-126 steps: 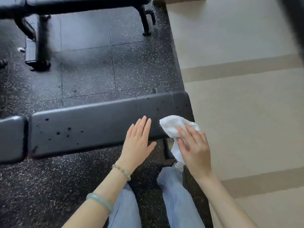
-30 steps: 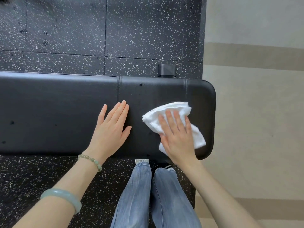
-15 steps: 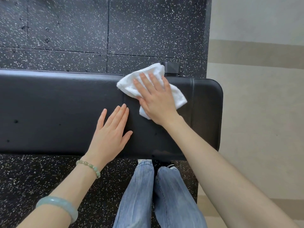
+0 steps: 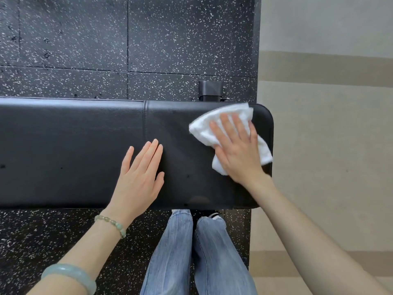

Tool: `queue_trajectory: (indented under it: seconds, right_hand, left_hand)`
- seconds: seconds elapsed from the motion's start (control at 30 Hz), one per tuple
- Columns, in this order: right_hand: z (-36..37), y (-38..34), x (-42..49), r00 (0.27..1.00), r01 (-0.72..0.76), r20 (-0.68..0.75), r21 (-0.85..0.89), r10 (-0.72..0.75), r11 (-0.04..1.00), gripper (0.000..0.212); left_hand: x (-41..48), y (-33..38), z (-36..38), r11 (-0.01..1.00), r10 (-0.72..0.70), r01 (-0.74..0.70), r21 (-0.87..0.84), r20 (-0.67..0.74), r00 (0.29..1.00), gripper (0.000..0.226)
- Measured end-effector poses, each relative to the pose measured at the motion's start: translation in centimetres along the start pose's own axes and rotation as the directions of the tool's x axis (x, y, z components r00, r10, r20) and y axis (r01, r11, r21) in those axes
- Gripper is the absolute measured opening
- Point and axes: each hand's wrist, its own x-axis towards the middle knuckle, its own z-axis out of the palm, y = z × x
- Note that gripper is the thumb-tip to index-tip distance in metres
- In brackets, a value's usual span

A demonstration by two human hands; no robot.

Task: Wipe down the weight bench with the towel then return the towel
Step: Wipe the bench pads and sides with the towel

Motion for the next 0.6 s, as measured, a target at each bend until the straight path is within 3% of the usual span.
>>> queue_trajectory:
  seconds: [0.17,0.27,0.43,0.6]
  right_hand:
    - [0.0,1.2,4.3,0.992,-0.126,-0.014,0.015,0.126,0.992,0.05]
    - [0.6,0.4,-0.4,0.983,-0.154,-0.086,0.068,0.16,0.986,0.051]
    - [0.6,-1.3,-8.9,0.987,-0.162,0.013,0.076,0.161,0.984,0.053]
    - [-0.4,1.7,-1.9,0.98,-0.195,0.044,0.062,0.193,0.979,0.055]
  left_hand:
    - [-0.3,1.0,0.2,1.0,0.007,-0.007,0.015,-0.01,1.0,0.057]
    - [-0.6,1.3,0.4,0.998,-0.007,0.005,0.061,0.026,1.0,0.06]
    - [-0.7,1.7,0.8,0.994,-0.024,0.016,0.112,0.073,0.997,0.064]
    - [-0.7,1.5,1.1,0.989,-0.026,0.014,0.147,0.08,0.996,0.065]
